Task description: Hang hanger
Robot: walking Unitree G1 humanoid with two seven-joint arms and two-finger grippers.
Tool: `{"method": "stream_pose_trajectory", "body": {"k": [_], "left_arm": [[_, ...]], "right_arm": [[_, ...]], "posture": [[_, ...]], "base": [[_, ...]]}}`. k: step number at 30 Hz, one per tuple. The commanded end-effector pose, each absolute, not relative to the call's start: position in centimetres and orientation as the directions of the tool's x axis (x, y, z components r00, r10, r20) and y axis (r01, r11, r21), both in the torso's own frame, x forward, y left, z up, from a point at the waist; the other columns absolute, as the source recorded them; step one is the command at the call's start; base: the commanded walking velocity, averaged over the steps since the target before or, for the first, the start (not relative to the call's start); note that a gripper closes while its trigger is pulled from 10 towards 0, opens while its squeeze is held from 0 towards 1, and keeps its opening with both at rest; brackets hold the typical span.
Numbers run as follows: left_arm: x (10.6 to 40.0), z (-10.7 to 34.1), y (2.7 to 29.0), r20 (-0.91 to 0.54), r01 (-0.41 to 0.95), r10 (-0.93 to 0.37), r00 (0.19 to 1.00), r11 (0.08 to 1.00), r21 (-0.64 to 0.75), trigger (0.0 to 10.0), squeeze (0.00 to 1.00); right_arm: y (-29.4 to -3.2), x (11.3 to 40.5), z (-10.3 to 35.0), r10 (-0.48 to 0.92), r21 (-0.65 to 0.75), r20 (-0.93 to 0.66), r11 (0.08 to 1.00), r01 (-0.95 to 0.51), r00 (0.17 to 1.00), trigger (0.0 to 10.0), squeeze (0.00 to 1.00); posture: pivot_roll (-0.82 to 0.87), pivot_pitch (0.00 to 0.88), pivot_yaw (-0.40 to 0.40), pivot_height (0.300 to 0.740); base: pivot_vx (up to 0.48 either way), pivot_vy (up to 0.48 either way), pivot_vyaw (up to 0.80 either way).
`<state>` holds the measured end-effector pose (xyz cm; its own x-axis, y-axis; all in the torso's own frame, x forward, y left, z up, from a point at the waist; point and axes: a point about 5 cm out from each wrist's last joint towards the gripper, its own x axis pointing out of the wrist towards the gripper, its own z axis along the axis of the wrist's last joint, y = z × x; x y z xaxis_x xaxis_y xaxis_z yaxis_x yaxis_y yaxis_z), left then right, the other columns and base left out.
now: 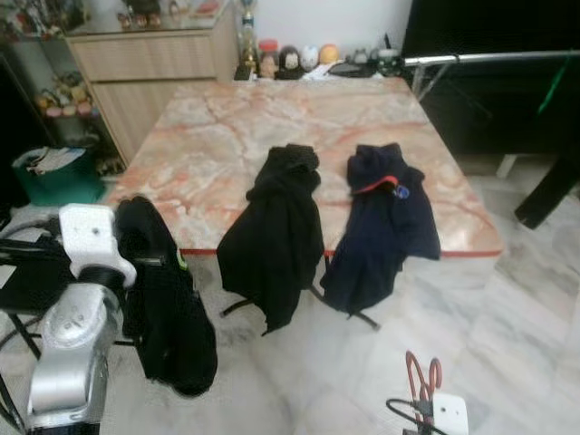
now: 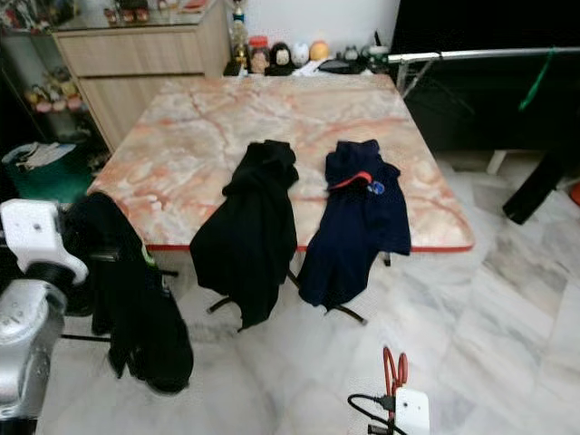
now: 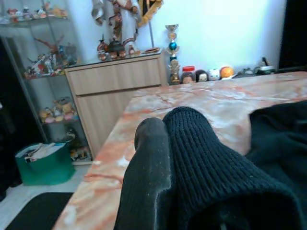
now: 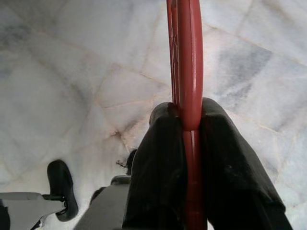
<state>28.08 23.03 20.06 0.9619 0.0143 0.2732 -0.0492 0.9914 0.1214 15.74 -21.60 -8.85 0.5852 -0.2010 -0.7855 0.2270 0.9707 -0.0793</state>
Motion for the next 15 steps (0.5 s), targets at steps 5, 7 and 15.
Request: {"method": "stream_pose_trajectory", "body": {"k": [5, 7, 15], "left_arm": [[29.0, 22.1, 22.9, 0.315, -0.039, 0.007, 0.949, 0.995, 0.097, 10.0, 0.00], [29.7, 23.1, 22.6, 0.336, -0.030, -0.004, 0.942, 0.995, 0.097, 10.0, 0.00], [31.2, 25.7, 22.2, 0.374, -0.011, -0.029, 0.927, 0.994, 0.105, 10.0, 0.00]], "right_arm": [[-21.5, 15.8, -8.9, -0.205, -0.073, -0.787, 0.968, 0.242, 0.582, 10.0, 0.00], [-21.5, 15.8, -8.8, -0.206, -0.073, -0.786, 0.967, 0.243, 0.583, 10.0, 0.00], [-21.4, 15.9, -8.8, -0.205, -0.071, -0.786, 0.967, 0.245, 0.583, 10.0, 0.00]], "posture": [[0.09, 0.000, 0.032, 0.740], [0.10, 0.000, 0.033, 0.740], [0.10, 0.000, 0.034, 0.740]], "base": [[0.397, 0.000, 0.00], [0.409, 0.000, 0.00], [0.408, 0.000, 0.00]]}}
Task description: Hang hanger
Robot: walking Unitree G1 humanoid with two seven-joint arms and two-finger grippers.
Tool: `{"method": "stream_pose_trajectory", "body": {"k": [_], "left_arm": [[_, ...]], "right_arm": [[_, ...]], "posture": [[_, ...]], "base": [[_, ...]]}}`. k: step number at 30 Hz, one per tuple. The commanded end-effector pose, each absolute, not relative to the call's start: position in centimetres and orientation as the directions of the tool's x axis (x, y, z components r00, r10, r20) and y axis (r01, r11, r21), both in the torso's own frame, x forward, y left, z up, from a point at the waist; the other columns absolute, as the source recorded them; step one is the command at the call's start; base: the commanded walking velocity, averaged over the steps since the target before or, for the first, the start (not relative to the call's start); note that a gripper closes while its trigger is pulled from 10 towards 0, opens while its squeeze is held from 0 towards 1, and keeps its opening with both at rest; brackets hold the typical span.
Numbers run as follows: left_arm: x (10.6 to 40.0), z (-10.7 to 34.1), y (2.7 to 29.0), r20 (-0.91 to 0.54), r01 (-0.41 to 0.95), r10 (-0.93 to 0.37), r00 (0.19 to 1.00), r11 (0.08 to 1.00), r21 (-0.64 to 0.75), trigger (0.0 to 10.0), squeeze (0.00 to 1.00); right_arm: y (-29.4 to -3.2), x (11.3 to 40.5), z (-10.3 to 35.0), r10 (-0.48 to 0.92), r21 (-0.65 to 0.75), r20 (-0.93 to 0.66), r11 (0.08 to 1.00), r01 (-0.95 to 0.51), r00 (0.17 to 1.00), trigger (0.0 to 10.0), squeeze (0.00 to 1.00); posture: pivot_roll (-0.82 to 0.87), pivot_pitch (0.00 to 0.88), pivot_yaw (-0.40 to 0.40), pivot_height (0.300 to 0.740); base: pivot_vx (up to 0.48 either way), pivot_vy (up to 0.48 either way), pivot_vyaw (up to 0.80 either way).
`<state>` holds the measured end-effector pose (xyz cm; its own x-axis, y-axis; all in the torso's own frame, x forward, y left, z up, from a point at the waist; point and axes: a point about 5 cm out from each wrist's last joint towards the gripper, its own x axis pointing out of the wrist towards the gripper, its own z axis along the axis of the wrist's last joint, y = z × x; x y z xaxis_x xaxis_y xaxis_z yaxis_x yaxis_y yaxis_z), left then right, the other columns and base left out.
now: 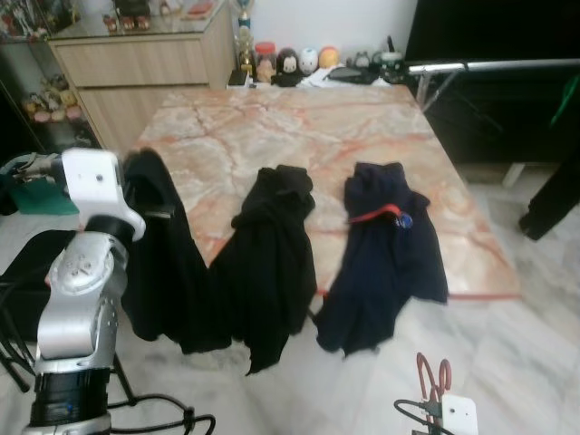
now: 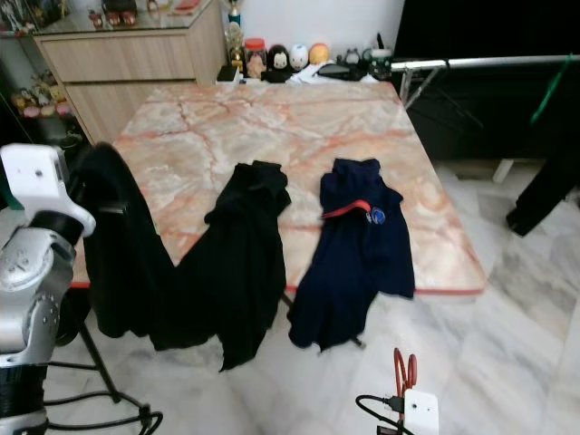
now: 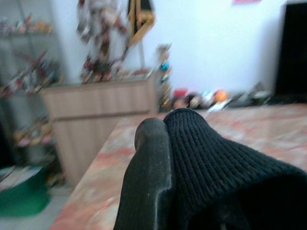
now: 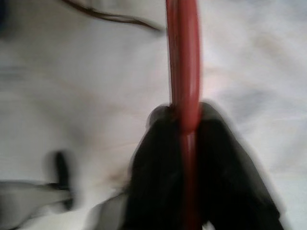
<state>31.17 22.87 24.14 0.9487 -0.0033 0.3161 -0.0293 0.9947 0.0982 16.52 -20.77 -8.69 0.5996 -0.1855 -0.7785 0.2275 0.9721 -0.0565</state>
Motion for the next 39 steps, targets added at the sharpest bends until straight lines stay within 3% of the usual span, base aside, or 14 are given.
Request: {"method": "stream_pose_trajectory", "body": {"k": [1, 14, 23, 27, 30, 36, 37, 38, 39], "left_arm": [[32.0, 27.3, 22.0, 0.395, 0.007, -0.056, 0.917, 0.992, 0.125, 10.0, 0.00], [35.2, 32.3, 19.5, 0.450, 0.121, -0.181, 0.874, 0.980, 0.158, 10.0, 0.00], [33.7, 25.6, 19.3, 0.216, 0.287, -0.297, 0.930, 0.955, 0.079, 10.0, 0.00], [32.0, 22.4, 19.1, 0.078, 0.408, -0.408, 0.910, 0.913, 0.019, 10.0, 0.00], [30.3, 19.3, 18.9, -0.085, 0.481, -0.475, 0.876, 0.873, 0.074, 10.0, 0.00], [28.4, 16.0, 18.7, -0.201, 0.495, -0.471, 0.859, 0.865, 0.085, 10.0, 0.00], [28.2, 15.5, 18.6, -0.215, 0.496, -0.470, 0.856, 0.864, 0.086, 10.0, 0.06], [28.0, 15.2, 18.5, -0.224, 0.498, -0.471, 0.853, 0.863, 0.085, 10.0, 0.72], [27.8, 15.0, 18.3, -0.227, 0.501, -0.474, 0.851, 0.862, 0.074, 10.0, 1.00]], "right_arm": [[-21.4, 15.9, -8.8, -0.204, -0.070, -0.787, 0.967, 0.243, 0.583, 10.0, 0.00], [-21.4, 16.0, -8.8, -0.207, -0.066, -0.786, 0.965, 0.255, 0.582, 10.0, 0.00], [-21.5, 15.8, -8.9, -0.208, -0.076, -0.793, 0.966, 0.246, 0.573, 10.0, 0.00], [-21.4, 15.7, -8.9, -0.208, -0.073, -0.791, 0.966, 0.249, 0.575, 10.0, 0.00], [-21.4, 15.7, -8.9, -0.209, -0.072, -0.790, 0.965, 0.252, 0.576, 10.0, 0.00], [-21.3, 15.7, -8.9, -0.209, -0.071, -0.791, 0.965, 0.253, 0.575, 10.0, 0.00], [-21.3, 15.7, -9.0, -0.208, -0.071, -0.792, 0.965, 0.252, 0.575, 10.0, 0.00], [-21.3, 15.7, -9.0, -0.207, -0.070, -0.792, 0.965, 0.251, 0.575, 10.0, 0.00], [-21.3, 15.7, -9.0, -0.208, -0.071, -0.792, 0.965, 0.252, 0.574, 10.0, 0.00]], "posture": [[0.11, 0.000, 0.030, 0.740], [0.11, 0.000, 0.028, 0.740], [0.11, 0.000, 0.026, 0.740], [0.11, 0.000, 0.034, 0.740], [0.11, 0.000, 0.037, 0.740], [0.11, 0.000, 0.042, 0.740], [0.11, 0.000, 0.042, 0.740], [0.11, 0.000, 0.042, 0.740], [0.11, 0.000, 0.044, 0.740]], "base": [[0.409, 0.000, 0.00], [0.397, 0.000, 0.00], [0.000, 0.000, 0.00], [0.000, 0.000, 0.00], [0.000, 0.000, 0.00], [0.000, 0.000, 0.00], [0.000, 0.000, 0.00], [0.000, 0.000, 0.00], [0.000, 0.000, 0.00]]}}
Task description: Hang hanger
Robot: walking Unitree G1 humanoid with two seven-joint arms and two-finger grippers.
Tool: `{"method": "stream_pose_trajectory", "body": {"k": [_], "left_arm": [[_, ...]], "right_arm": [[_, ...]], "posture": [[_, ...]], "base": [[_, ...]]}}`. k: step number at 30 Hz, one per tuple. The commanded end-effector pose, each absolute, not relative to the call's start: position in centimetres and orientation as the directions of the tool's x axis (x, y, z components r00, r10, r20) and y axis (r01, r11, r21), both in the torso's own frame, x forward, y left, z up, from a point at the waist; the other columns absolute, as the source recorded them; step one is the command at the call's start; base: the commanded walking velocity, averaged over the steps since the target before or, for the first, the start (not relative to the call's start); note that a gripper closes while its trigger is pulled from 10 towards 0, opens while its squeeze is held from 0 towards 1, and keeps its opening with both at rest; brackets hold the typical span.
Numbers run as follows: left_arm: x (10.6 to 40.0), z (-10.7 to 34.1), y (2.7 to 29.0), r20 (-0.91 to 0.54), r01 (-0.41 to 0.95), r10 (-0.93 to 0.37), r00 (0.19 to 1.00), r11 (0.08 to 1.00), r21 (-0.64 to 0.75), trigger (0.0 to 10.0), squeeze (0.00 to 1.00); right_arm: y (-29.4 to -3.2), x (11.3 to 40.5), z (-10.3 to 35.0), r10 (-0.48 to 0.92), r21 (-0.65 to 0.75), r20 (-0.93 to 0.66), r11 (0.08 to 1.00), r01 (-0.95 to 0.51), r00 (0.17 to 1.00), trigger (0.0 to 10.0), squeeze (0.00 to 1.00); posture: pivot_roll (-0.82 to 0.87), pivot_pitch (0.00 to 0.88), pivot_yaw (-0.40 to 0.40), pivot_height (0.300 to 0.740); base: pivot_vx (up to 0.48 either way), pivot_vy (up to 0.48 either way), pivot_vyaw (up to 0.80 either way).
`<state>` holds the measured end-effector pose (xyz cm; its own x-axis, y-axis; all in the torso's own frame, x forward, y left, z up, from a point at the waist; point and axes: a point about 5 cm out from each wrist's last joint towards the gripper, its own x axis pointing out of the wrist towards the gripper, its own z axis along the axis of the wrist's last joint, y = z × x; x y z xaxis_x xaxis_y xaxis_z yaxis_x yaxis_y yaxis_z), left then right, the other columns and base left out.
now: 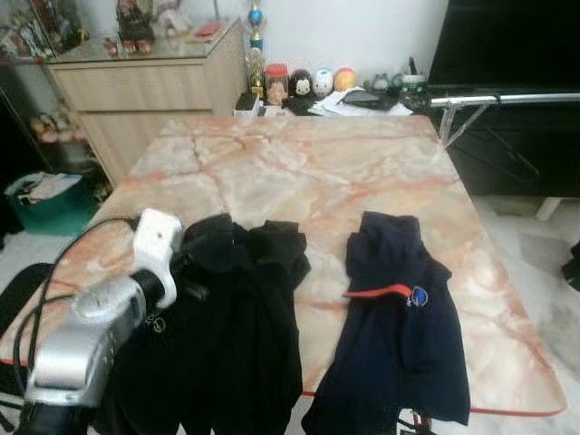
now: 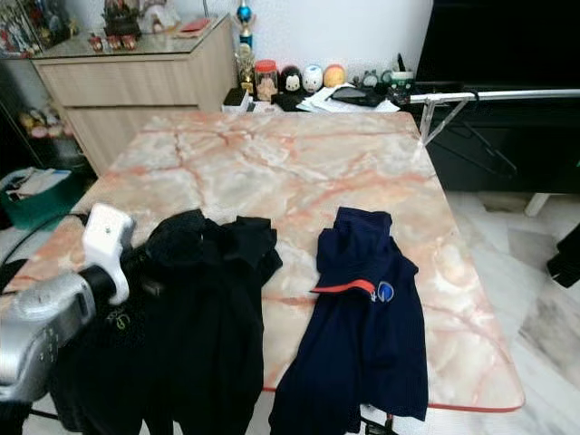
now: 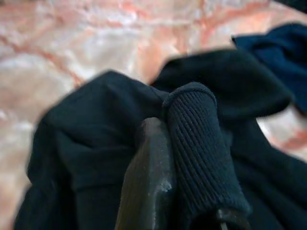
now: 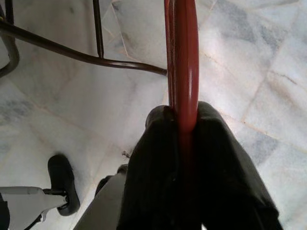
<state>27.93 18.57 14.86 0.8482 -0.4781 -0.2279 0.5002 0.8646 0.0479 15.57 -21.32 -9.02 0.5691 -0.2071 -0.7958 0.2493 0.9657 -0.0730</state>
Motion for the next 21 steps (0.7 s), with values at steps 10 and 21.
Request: {"method": "stream_pose_trajectory", "body": {"k": [10, 21], "left_arm": [[27.2, 15.1, 16.9, -0.218, 0.561, -0.537, 0.815, 0.825, 0.066, 10.0, 1.00], [26.6, 12.8, 17.6, -0.226, 0.424, -0.403, 0.887, 0.904, 0.050, 10.0, 1.00]], "right_arm": [[-21.3, 15.7, -9.0, -0.207, -0.070, -0.792, 0.965, 0.251, 0.575, 10.0, 0.00], [-21.3, 15.7, -8.9, -0.211, -0.073, -0.791, 0.964, 0.254, 0.574, 10.0, 0.00]], "posture": [[0.10, 0.000, 0.047, 0.740], [0.10, 0.000, 0.038, 0.740]], "base": [[0.000, 0.000, 0.00], [0.000, 0.000, 0.00]]}}
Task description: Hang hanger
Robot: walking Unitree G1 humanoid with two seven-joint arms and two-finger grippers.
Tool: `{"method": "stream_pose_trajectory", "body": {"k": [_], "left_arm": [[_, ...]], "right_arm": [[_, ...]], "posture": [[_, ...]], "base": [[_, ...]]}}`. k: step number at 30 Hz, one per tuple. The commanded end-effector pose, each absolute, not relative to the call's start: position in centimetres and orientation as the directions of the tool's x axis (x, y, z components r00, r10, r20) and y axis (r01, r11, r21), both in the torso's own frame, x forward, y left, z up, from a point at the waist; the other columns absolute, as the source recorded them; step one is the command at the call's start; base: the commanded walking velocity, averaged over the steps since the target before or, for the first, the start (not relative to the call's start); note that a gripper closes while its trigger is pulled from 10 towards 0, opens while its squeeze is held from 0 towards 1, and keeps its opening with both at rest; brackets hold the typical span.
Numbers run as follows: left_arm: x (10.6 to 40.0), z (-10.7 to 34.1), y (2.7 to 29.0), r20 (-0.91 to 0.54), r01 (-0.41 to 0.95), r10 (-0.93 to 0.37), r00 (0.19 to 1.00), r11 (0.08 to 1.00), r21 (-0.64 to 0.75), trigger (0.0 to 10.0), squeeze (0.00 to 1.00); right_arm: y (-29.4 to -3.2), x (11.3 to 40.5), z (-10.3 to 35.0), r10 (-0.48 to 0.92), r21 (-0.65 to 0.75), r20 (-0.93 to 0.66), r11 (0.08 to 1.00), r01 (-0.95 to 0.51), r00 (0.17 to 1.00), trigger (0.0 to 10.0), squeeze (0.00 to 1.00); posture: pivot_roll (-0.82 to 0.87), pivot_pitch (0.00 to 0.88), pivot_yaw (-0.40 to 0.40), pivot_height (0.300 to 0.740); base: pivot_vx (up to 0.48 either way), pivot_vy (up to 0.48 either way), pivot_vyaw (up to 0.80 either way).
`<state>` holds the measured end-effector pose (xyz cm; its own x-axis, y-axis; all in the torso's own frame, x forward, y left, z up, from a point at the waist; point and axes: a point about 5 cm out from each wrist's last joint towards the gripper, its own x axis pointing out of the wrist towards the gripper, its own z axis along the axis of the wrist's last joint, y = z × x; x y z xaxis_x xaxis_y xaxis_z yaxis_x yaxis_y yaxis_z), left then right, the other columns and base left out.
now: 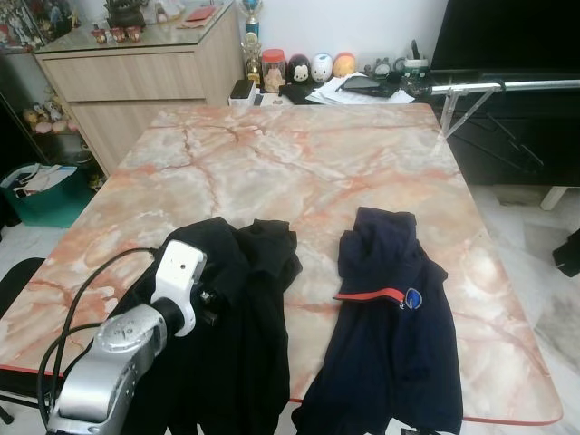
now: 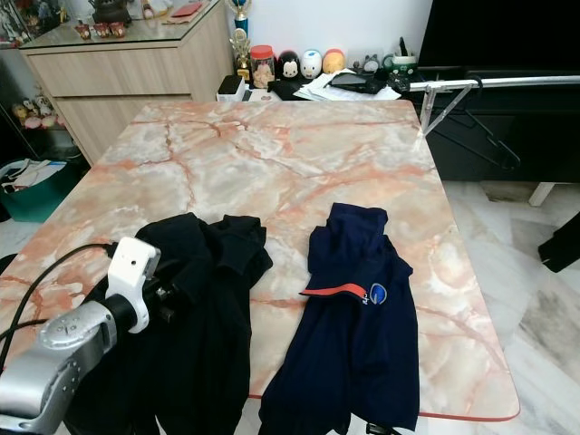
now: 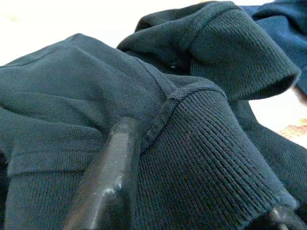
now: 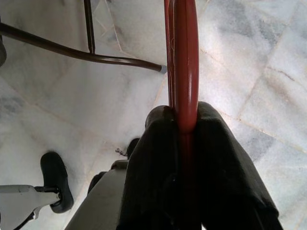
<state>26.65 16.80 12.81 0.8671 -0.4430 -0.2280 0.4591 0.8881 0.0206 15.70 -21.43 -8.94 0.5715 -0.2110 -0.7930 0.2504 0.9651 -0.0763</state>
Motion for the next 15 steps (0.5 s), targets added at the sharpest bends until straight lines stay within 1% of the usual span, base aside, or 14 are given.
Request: {"method": "stream_pose_trajectory", "body": {"k": [1, 7, 9, 15], "left_arm": [[26.6, 12.8, 17.6, -0.226, 0.419, -0.397, 0.890, 0.906, 0.057, 10.0, 1.00], [26.1, 12.9, 18.4, -0.225, 0.388, -0.364, 0.904, 0.919, 0.071, 10.0, 1.00], [25.5, 12.6, 18.6, -0.236, 0.382, -0.355, 0.904, 0.921, 0.076, 10.0, 1.00], [24.8, 12.1, 18.7, -0.238, 0.361, -0.338, 0.911, 0.930, 0.063, 10.0, 1.00]], "right_arm": [[-21.4, 15.7, -8.9, -0.211, -0.074, -0.791, 0.965, 0.253, 0.574, 10.0, 0.00], [-21.5, 15.8, -8.9, -0.211, -0.076, -0.792, 0.965, 0.250, 0.573, 10.0, 0.00], [-21.5, 15.8, -8.9, -0.210, -0.077, -0.792, 0.966, 0.248, 0.573, 10.0, 0.00], [-21.5, 15.8, -8.9, -0.213, -0.078, -0.792, 0.965, 0.251, 0.573, 10.0, 0.00]], "posture": [[0.10, 0.000, 0.038, 0.740], [0.11, 0.000, 0.033, 0.740], [0.12, 0.000, 0.032, 0.740], [0.12, 0.000, 0.029, 0.740]], "base": [[0.000, 0.000, 0.00], [0.000, 0.000, 0.00], [0.000, 0.000, 0.00], [0.000, 0.000, 0.00]]}}
